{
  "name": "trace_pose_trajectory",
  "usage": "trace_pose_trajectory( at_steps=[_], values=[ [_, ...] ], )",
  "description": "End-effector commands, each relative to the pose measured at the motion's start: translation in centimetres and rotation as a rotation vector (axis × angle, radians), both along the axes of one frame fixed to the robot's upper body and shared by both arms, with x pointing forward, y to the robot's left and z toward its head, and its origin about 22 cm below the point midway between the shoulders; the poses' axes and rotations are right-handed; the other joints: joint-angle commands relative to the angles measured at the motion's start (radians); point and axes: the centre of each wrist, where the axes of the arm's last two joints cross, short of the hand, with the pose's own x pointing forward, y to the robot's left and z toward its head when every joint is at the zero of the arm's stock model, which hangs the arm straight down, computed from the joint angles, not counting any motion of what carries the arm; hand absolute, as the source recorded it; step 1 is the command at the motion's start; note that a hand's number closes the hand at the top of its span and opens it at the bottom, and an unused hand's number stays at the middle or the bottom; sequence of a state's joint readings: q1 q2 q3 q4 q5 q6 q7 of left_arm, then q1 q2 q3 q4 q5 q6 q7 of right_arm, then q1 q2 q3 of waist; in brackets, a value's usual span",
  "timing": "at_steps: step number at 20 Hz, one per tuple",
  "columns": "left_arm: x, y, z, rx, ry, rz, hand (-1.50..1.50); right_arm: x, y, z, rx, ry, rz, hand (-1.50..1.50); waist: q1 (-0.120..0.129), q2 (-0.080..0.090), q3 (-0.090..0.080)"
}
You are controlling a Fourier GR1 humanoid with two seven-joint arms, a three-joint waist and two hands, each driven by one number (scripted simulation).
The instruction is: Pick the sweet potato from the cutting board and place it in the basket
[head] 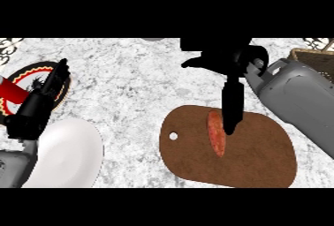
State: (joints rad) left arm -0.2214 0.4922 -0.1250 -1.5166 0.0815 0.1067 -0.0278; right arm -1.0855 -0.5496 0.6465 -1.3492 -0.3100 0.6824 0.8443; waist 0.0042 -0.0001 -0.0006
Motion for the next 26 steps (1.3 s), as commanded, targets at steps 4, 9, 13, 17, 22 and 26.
trace_pose_trajectory(
  at_steps=[4, 9, 13, 17, 22, 26],
  values=[
    [0.0, 1.6, 0.7, 0.007, -0.004, -0.003, 0.00, -0.2, 1.1, -5.3, -0.161, 0.068, -0.002, -1.50, 0.005, 0.001, 0.000],
    [-0.8, -0.2, 0.1, 0.004, -0.011, 0.020, 0.00, -0.8, -0.6, -6.2, -0.199, 0.072, 0.012, -1.50, -0.003, -0.002, 0.000],
    [1.1, -0.3, 0.8, -0.007, 0.013, 0.008, 0.00, -1.6, -1.7, -9.0, -0.190, 0.076, 0.012, -1.50, -0.010, 0.000, 0.001],
    [0.0, 0.6, 0.1, -0.008, -0.007, 0.021, 0.00, -1.6, -1.3, -10.5, -0.176, 0.046, -0.007, -1.50, -0.001, 0.000, 0.001],
    [-1.8, -0.4, -0.8, 0.002, 0.001, 0.005, 0.00, 0.6, -2.9, -10.6, -0.144, 0.028, -0.009, -1.50, 0.009, 0.002, 0.001],
    [-1.0, 1.7, -0.2, -0.012, 0.015, 0.007, 0.00, -2.8, -1.2, -11.7, -0.157, 0.002, 0.005, -1.50, -0.003, -0.001, 0.000]
  ],
)
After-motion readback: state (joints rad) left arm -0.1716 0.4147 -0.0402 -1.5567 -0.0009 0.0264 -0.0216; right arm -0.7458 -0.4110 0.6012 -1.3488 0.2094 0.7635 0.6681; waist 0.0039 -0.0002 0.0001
